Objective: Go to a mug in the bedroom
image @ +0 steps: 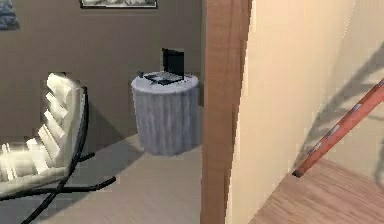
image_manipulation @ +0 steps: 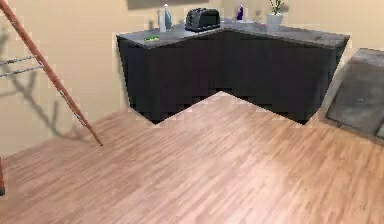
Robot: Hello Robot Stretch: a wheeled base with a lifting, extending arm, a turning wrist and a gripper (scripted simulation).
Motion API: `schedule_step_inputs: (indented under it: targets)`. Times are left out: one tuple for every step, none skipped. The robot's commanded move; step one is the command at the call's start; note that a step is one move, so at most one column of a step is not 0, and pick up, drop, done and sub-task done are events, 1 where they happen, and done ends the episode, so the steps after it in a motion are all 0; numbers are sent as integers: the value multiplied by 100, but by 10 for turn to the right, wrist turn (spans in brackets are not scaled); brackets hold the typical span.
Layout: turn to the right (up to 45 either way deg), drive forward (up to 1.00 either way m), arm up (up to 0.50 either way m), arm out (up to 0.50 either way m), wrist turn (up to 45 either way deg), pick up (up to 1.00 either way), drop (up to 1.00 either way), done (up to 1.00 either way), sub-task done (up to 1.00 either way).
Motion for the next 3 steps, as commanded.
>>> schedule_step_inputs:
  targets:
    - [-420, 0, 0, 0, 0, 0, 0, 0, 0]
    - [0, 45, 0, 0, 0, 0, 0, 0, 0]
    - [-450, 0, 0, 0, 0, 0, 0, 0, 0]
